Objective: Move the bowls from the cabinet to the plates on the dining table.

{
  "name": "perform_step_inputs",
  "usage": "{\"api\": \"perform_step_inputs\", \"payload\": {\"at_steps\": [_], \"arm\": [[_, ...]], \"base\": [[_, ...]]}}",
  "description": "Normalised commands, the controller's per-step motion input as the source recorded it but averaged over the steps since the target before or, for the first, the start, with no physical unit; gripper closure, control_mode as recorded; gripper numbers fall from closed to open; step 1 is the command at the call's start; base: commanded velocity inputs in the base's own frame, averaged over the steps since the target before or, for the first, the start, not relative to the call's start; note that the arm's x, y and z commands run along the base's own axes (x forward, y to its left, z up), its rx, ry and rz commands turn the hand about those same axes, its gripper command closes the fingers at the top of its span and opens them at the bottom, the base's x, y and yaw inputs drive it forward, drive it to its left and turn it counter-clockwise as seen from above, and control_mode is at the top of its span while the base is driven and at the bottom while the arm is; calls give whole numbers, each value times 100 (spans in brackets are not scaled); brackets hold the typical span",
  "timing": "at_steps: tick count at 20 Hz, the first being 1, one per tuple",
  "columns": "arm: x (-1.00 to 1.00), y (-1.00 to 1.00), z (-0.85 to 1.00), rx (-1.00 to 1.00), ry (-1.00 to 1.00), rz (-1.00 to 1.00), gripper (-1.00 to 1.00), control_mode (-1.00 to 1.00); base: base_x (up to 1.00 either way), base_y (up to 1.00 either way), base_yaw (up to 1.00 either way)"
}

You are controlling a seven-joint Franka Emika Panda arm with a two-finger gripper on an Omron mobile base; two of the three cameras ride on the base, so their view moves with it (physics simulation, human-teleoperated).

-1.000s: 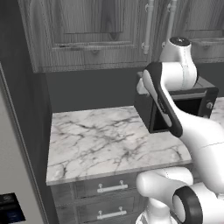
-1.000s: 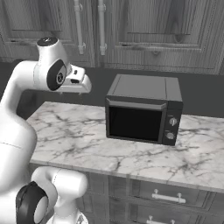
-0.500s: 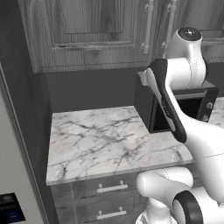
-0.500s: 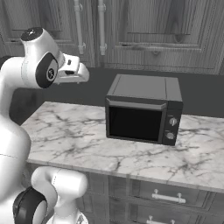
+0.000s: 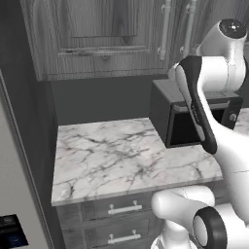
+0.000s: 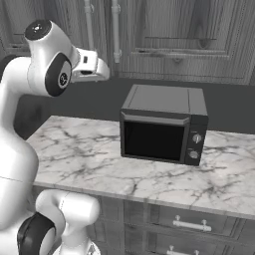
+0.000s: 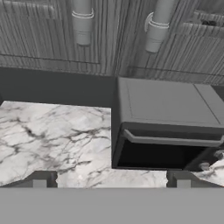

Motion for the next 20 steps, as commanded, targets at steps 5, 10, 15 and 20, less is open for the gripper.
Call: {"api": "perform_step_inputs", "payload": {"at_steps": [5,10,15,20], "arm": [[0,-29,46,0,-10,0,-100,-100],[0,-26,37,0,-9,0,-100,-100],[5,-21,31,0,-11,0,-100,-100],[20,-7,25,0,-9,0,-100,-100]], "base": [[0,0,0],[0,0,0],[0,0,0],[0,0,0]]}}
